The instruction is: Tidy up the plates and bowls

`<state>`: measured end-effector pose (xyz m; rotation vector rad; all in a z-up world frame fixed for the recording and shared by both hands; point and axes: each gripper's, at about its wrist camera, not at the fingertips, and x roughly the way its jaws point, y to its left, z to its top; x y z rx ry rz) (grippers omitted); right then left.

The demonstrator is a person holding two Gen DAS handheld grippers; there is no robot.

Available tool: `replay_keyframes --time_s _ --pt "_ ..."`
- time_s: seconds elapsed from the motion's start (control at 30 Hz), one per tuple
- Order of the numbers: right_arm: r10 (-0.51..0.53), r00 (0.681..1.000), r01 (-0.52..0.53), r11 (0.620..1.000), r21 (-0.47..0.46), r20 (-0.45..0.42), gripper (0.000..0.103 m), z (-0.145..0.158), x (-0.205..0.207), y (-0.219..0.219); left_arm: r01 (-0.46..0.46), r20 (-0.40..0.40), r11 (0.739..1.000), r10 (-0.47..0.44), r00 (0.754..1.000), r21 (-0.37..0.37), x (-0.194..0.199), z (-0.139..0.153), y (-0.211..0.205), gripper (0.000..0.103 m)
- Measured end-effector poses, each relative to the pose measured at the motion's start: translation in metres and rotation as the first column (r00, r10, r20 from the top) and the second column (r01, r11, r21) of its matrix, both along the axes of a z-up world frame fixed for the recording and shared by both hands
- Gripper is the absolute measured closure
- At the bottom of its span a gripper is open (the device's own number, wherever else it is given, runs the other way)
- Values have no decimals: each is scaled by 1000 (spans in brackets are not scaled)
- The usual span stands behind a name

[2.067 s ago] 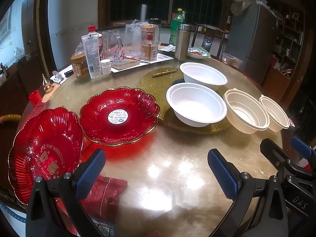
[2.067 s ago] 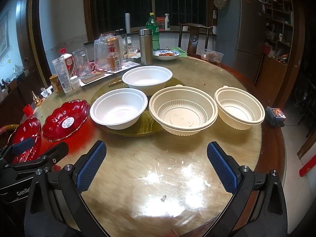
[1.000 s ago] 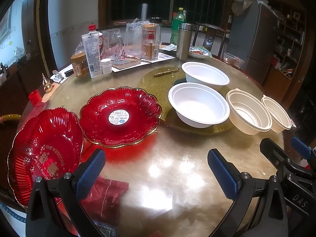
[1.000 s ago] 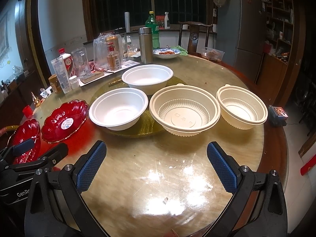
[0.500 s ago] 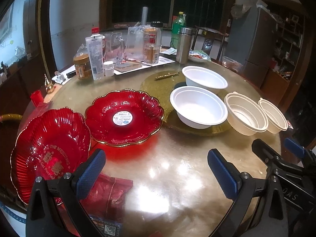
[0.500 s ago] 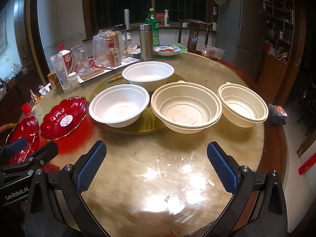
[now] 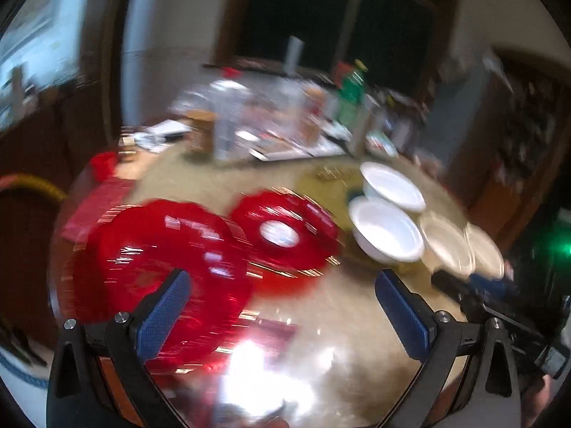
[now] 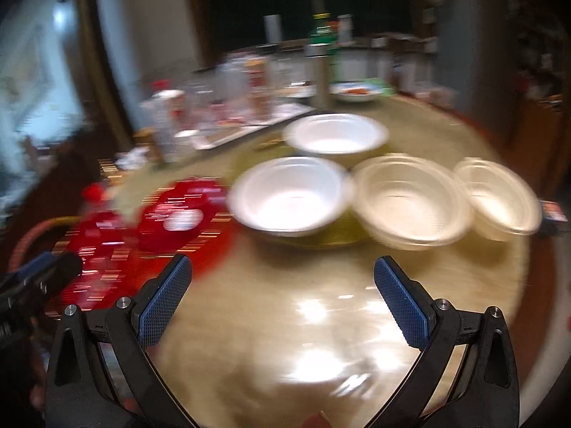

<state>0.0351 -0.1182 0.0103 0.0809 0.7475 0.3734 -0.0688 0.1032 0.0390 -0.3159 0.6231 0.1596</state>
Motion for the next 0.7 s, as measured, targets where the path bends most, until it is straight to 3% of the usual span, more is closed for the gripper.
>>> replay_keyframes --time_s 0.1,0.23,0.37,0.47,0.53,0.6,0.7 --pt "185 980 -174 976 132 -75 0 0 6 33 -125 27 992 125 992 -12 -26 7 48 0" --pt "335 931 -298 927 226 -143 0 -9 13 80 -263 -7 964 263 965 -23 -45 -6 103 0" --pt "430 871 -337 875 348 -237 5 -30 24 123 -347 -92 933 339 936 -95 -49 -34 147 0" --pt "428 856 -310 875 372 -292 10 -42 32 146 -351 -131 929 337 932 -113 -43 -45 156 1" --pt "440 838 -301 866 399 -323 28 -48 37 156 -333 -147 936 315 938 -118 -35 -51 155 1" --pt "442 820 -280 864 418 -365 38 -57 40 165 -311 -163 943 290 943 -122 -28 -58 154 9" --pt "435 808 -265 871 414 -397 40 -65 43 170 -304 -194 943 275 941 -135 -19 -66 154 31"
